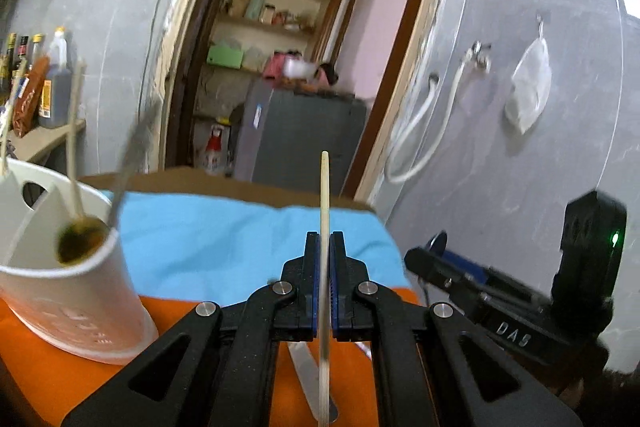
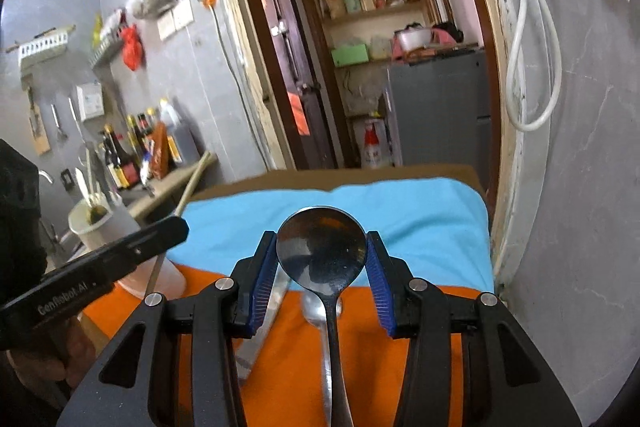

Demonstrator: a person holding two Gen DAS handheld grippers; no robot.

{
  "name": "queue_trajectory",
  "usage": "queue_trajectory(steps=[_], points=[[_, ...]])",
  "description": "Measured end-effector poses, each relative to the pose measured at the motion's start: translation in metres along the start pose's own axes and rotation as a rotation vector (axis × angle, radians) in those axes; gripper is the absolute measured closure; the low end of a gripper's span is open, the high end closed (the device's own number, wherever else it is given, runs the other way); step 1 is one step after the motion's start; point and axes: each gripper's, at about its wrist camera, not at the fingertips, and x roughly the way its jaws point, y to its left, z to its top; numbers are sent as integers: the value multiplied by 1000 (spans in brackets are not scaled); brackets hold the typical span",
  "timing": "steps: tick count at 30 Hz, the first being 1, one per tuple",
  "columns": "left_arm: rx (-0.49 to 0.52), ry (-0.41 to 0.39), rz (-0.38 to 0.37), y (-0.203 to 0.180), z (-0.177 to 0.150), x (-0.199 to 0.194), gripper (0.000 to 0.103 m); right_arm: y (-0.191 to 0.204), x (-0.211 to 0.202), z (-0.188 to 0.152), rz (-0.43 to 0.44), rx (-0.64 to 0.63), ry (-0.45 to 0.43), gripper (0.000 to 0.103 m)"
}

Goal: Organize utensils
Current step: 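Lift the chopstick with left tool while right tool lifts the two spoons, then carry the chopstick with left tool while right tool carries spoons over the caddy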

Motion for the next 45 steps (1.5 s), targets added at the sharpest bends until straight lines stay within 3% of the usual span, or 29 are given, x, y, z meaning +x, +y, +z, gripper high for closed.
queue_trajectory(steps=[8,12,24,33,45], points=[[-67,-134,-14,12,40,-46,101,25,-21,29,37,28,-96,62],[-59,-197,17,28,67,-69,101,46,-30,53,80,18,-147,62],[-101,-329,125,120,125,-121,101,119,-17,111,251,28,-284,62],[-219,-408,202,186,121,-136,101,154,18,111,385,148,-342,62],[-282,-521,217,227,101,-137,101,193,38,78,359,93,-443,62]])
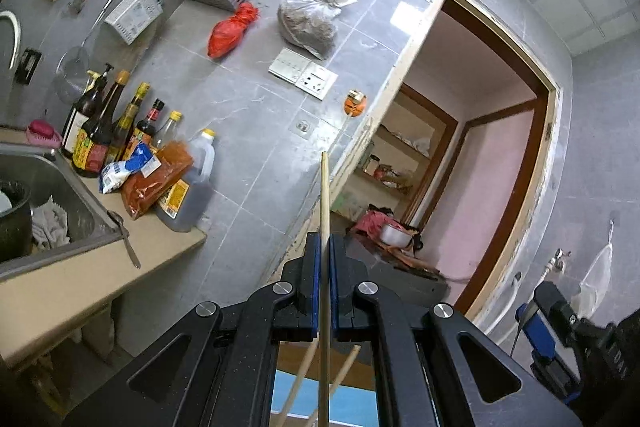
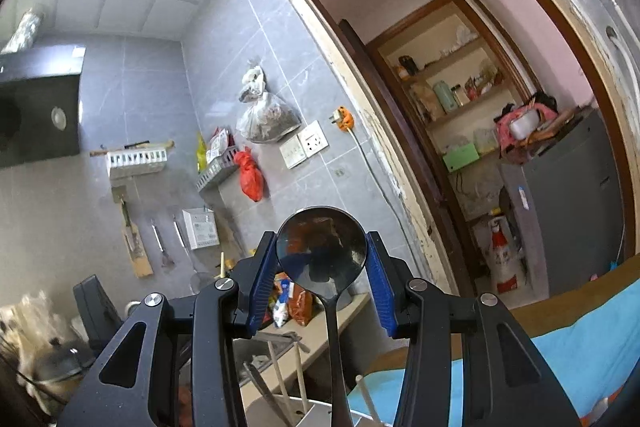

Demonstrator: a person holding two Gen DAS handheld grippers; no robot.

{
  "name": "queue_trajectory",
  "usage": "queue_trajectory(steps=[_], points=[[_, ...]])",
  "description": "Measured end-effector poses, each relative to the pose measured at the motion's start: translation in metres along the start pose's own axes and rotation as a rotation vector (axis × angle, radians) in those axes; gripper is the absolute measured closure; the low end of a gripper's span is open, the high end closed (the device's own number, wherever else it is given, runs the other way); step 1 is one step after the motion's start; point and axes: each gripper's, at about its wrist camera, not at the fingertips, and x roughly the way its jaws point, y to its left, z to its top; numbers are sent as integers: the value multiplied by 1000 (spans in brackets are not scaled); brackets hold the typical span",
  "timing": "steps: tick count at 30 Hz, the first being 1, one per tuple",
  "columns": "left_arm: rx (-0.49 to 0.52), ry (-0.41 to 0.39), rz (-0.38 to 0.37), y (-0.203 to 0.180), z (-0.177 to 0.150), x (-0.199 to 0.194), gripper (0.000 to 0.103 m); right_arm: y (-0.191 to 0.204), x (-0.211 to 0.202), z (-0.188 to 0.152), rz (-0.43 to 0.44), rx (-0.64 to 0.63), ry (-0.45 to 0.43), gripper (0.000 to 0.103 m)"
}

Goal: Organize utensils
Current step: 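Carry the chopstick with left tool while right tool carries spoons over the caddy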

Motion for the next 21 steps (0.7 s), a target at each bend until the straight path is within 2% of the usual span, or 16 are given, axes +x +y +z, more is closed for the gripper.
queue_trajectory(steps=[4,10,21], points=[[1,-24,11,6,-7,-5,101,7,3,-19,-11,-40,-4,62],[32,-42,26,5,-19,-1,101,12,8,-47,-12,-121,44,62],[69,-74,39,2,-32,2,101,17,3,-55,-20,-211,2,62]])
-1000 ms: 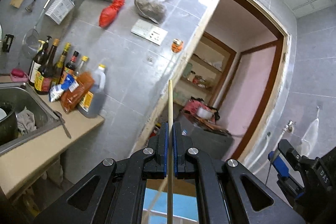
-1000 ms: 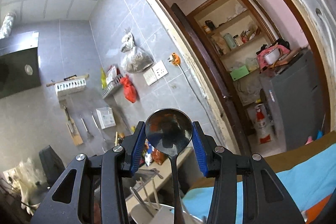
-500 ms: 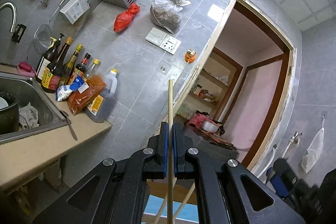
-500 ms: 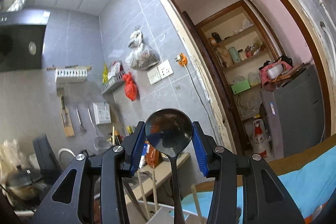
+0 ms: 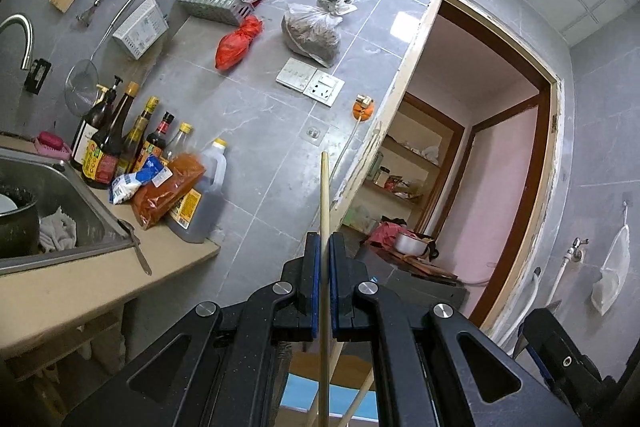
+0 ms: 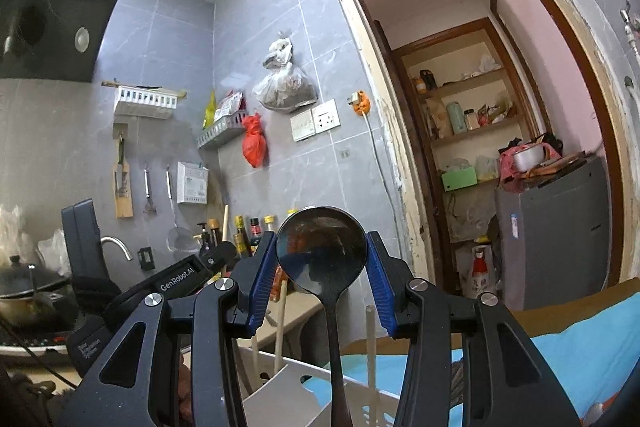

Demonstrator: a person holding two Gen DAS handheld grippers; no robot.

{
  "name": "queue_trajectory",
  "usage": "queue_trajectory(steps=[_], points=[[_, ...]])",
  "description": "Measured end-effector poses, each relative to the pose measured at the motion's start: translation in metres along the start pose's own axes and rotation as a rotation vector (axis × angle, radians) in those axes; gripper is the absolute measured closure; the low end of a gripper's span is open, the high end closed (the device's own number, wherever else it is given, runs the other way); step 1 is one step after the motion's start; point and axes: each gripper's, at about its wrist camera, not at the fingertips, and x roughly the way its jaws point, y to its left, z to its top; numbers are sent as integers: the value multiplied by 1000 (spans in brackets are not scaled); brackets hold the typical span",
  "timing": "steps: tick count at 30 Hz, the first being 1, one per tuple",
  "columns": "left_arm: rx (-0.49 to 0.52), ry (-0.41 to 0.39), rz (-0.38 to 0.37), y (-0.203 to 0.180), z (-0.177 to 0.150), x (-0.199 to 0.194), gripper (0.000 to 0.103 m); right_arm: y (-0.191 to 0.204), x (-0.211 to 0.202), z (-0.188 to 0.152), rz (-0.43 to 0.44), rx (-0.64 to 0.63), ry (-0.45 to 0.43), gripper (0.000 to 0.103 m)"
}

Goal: Organize utensils
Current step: 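Carry the chopstick with left tool while right tool carries spoons over the caddy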

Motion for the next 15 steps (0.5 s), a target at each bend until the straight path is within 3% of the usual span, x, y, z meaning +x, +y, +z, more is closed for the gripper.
queue_trajectory(steps=[7,15], points=[[15,9,15,0,-4,1,101,1,12,-3,12,-41,-31,62],[34,17,28,1,-11,-1,101,-2,16,-17,-2,-45,-6,62]])
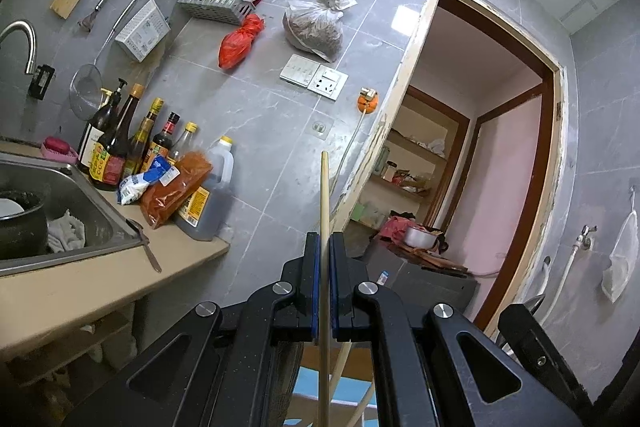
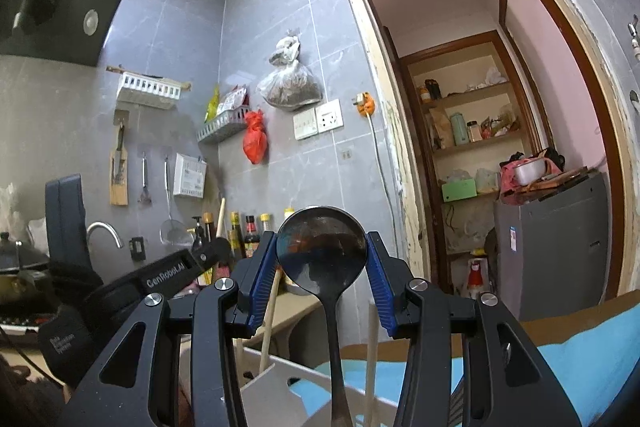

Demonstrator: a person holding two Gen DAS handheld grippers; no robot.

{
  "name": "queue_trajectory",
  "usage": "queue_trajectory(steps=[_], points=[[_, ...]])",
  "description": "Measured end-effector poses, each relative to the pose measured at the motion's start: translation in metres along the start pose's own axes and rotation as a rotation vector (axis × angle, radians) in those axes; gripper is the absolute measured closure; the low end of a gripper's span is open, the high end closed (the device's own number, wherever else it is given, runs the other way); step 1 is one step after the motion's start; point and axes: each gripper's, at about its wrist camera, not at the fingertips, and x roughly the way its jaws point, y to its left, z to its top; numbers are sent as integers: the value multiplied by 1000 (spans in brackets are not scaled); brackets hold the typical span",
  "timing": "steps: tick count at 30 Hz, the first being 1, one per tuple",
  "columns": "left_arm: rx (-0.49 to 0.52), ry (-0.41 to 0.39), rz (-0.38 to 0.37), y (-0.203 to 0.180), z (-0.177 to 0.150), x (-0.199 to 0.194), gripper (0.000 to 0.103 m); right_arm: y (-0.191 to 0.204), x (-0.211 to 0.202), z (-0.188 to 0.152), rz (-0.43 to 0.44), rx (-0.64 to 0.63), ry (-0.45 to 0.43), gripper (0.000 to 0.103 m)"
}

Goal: Organize utensils
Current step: 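Carry the chopstick with left tool while right tool carries spoons over the caddy, then open left tool dropping the chopstick while right tool drops the spoons into caddy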

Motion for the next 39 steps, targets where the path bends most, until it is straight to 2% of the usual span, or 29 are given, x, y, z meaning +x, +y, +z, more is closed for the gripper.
queue_trajectory(steps=[3,9,11,13,18,20,25,26,28,31,35,39], points=[[36,8,-1,-3,-4,-1,101,-1,-1,-2,1,1,1,62],[90,72,-8,-6,-8,-8,99,-2,-5,0,17,9,34,61],[97,109,-4,-7,-10,-10,93,-3,-8,3,24,23,48,59],[100,130,-11,-9,-11,-12,80,-5,-10,5,23,37,57,55],[116,163,-23,-17,-8,-17,69,-9,-16,20,19,71,63,52],[112,178,-24,-19,-3,-18,64,-13,-20,28,2,85,57,50],[122,202,-36,-35,14,-24,41,-33,-34,55,-67,116,58,45],[131,207,-40,-40,17,-25,38,-36,-37,59,-83,116,60,40],[148,217,-46,-51,23,-27,20,-46,-46,69,-120,121,66,30],[177,225,-63,-72,28,-33,6,-62,-63,79,-166,115,91,21],[214,245,-109,-100,24,-40,5,-82,-88,86,-233,78,126,0],[243,256,-159,-130,7,-52,5,-110,-117,81,-333,45,172,0]])
